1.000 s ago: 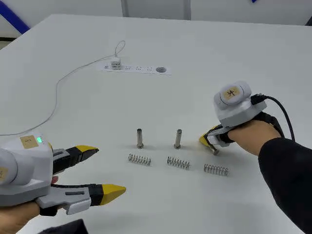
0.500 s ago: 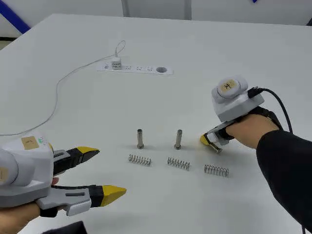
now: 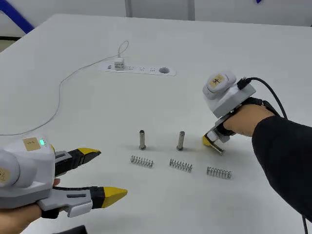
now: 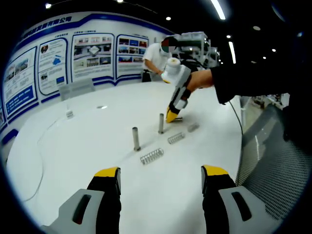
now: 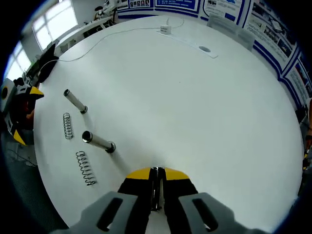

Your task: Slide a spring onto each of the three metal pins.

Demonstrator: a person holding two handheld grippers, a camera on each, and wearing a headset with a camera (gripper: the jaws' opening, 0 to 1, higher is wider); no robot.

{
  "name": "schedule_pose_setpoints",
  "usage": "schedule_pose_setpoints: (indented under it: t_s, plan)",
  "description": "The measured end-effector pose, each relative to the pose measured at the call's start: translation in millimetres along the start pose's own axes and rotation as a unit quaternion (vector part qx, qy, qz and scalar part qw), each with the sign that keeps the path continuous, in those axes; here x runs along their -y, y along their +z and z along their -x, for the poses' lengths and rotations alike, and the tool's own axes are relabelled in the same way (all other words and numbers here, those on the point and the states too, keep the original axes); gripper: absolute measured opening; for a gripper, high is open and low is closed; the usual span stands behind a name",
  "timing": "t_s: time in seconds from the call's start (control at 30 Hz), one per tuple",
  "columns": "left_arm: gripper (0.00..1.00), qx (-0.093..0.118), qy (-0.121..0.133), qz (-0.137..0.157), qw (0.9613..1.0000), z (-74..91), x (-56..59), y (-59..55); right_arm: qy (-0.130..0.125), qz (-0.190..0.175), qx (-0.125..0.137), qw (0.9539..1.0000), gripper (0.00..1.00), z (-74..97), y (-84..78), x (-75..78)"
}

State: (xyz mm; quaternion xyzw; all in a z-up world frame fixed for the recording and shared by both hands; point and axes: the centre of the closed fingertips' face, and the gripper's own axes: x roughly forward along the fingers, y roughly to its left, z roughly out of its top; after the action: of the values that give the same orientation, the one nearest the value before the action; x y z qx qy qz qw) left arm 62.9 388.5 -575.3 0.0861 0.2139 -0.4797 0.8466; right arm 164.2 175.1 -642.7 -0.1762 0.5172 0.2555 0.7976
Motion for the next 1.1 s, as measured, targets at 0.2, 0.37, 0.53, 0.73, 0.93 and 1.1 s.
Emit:
schedule_pose_setpoints:
  t_s: [0.2,0.37,0.53,0.73,0.93,1.1]
  plan:
    - [0.68,0.000,0.000,-0.002,1.0000,-0.1,0.2,1.4,-0.006,-0.002,0.027,0.9996,0.09,1.1,-0.6,0.3]
    - [0.68,0.001,0.001,-0.006,1.0000,0.6,0.7,2.9,-0.012,-0.010,0.064,0.9978,0.08,4.9,1.8,6.6]
    - [0.68,0.000,-0.002,-0.007,1.0000,-0.5,1.0,3.0,-0.006,-0.020,0.091,0.9956,0.09,22.6,6.5,2.1]
    - [0.68,0.001,-0.002,-0.009,1.0000,-0.3,1.1,3.9,-0.008,-0.023,0.120,0.9925,0.09,38.5,11.5,-3.3]
    - [0.68,0.001,-0.002,-0.010,0.9999,-0.1,1.0,4.2,-0.011,-0.024,0.132,0.9909,0.09,44.8,8.8,-6.4]
    - [0.68,0.001,-0.001,-0.011,0.9999,0.2,0.6,4.6,-0.013,-0.028,0.140,0.9897,0.09,49.5,5.6,-6.5]
